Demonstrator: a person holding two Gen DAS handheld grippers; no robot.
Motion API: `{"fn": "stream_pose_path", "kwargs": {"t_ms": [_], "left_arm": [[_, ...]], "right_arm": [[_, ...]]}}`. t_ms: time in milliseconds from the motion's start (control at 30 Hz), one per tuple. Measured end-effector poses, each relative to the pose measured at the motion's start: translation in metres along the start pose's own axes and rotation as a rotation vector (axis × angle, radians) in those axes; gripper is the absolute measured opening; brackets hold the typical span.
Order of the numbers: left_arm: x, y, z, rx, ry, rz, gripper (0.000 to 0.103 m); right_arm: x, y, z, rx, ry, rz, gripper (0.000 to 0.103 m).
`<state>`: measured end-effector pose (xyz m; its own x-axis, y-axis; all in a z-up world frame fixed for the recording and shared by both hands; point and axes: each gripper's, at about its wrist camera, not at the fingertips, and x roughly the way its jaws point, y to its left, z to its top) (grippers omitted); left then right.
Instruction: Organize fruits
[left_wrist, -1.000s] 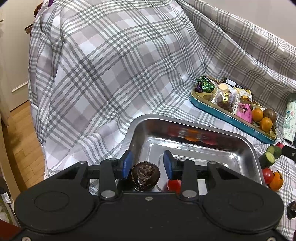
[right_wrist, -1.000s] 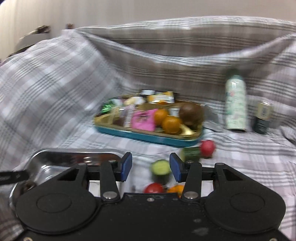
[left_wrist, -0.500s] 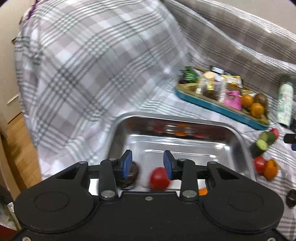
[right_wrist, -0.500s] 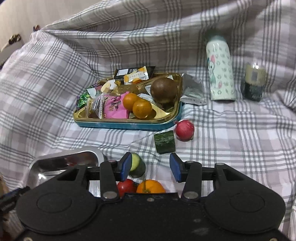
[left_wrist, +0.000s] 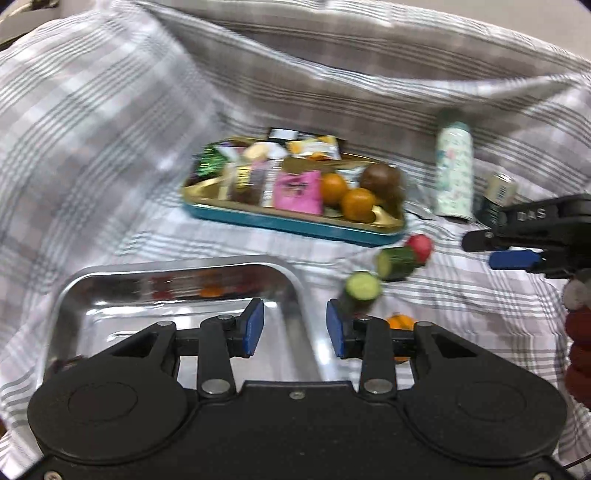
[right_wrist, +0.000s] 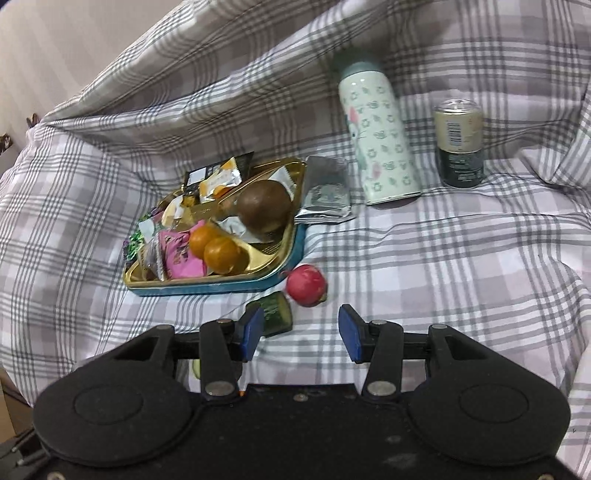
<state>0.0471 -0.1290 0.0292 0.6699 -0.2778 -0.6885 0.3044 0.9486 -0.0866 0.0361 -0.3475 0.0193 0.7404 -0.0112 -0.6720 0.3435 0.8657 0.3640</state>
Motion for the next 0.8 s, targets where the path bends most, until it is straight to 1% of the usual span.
{"fn": "stream_pose_path", "kwargs": {"t_ms": [167,333,533,600,633,700,733,800], "left_arm": [[0.022,-0.022,0.007,0.028,0.039,-0.040,0.045],[0.037,-0.039,0.010,0.056,0.052,-0.061,0.045],[0.061,-0.049,0.010,0.095,0.086,-0.033,0.045],[0.066,-0.047,0.011,0.077,0.095,-0.032,0.045],[0.068,-0.046,0.012,0.055,0.099,-0.051,0.045],[0.068,-0.049,0.013,0.045,0.093,-0.070,0.046],[0.067,-0.055,0.013,0.064,0.075,-0.068,0.047],[0.066,-0.066,0.013,0.105,0.048,-0.086,0.047]], "right_arm": [[0.005,-0.003,0.000,0.000,0.007,-0.017,0.048],[0.006,-0.007,0.001,0.005,0.012,-0.025,0.048],[0.011,-0.013,0.003,0.031,0.018,-0.042,0.048],[0.012,-0.014,0.004,0.035,0.018,-0.045,0.048],[0.012,-0.014,0.004,0.037,0.018,-0.046,0.048],[0.013,-0.014,0.004,0.036,0.015,-0.048,0.048],[0.013,-0.014,0.005,0.037,0.013,-0.051,0.048],[0.013,-0.015,0.005,0.043,0.007,-0.053,0.048]]}}
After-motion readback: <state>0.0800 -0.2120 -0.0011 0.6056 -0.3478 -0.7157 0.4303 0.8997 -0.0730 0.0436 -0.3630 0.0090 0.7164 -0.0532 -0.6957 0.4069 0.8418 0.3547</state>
